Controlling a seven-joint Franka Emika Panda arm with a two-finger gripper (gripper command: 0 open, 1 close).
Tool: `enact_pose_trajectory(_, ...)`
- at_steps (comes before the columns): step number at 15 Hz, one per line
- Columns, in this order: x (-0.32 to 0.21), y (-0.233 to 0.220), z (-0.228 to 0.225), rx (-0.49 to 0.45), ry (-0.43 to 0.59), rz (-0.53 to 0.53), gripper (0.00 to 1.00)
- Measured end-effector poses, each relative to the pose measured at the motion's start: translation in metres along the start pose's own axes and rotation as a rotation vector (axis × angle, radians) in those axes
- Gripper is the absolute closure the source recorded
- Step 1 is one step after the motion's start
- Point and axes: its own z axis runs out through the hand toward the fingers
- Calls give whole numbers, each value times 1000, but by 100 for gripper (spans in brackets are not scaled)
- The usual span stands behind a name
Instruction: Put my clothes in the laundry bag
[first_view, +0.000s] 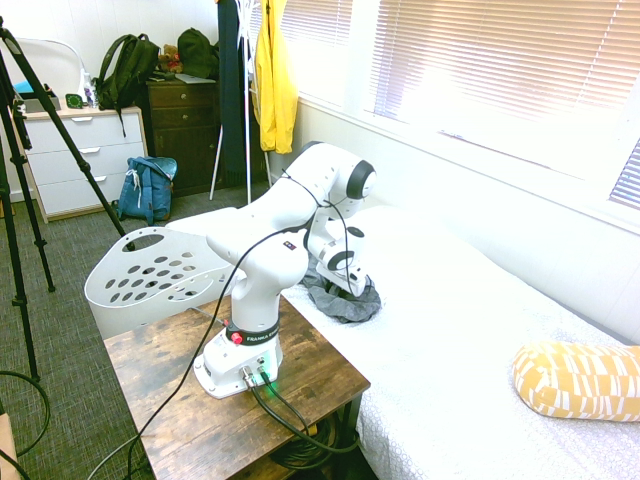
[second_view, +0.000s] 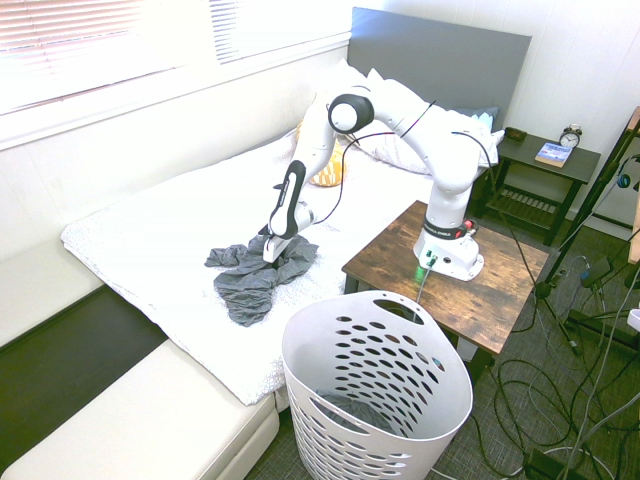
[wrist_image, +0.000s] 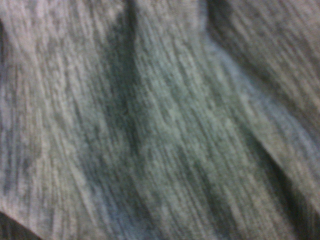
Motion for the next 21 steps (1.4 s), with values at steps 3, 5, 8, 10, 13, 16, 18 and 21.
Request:
enact_pose_trajectory(3, -6, -7, 1, 2, -6, -7, 100)
enact_pose_trajectory(5, -8, -10, 0, 2, -10, -7, 100)
enact_pose_trajectory(8, -9, -21, -13, 5, -24, -6, 100)
enact_pose_trajectory(10, -10, -36, -41, 16, -27, 4, 100)
enact_pose_trajectory(13, -11, -67, -120, 54, 0, 8, 100)
enact_pose_trajectory(16, -39, -112, -207, 86, 28, -11, 100)
enact_pose_trajectory(18, -76, -142, -264, 106, 46, -34, 100)
enact_pose_trajectory(21, -149, -182, -361, 128, 80, -91, 100)
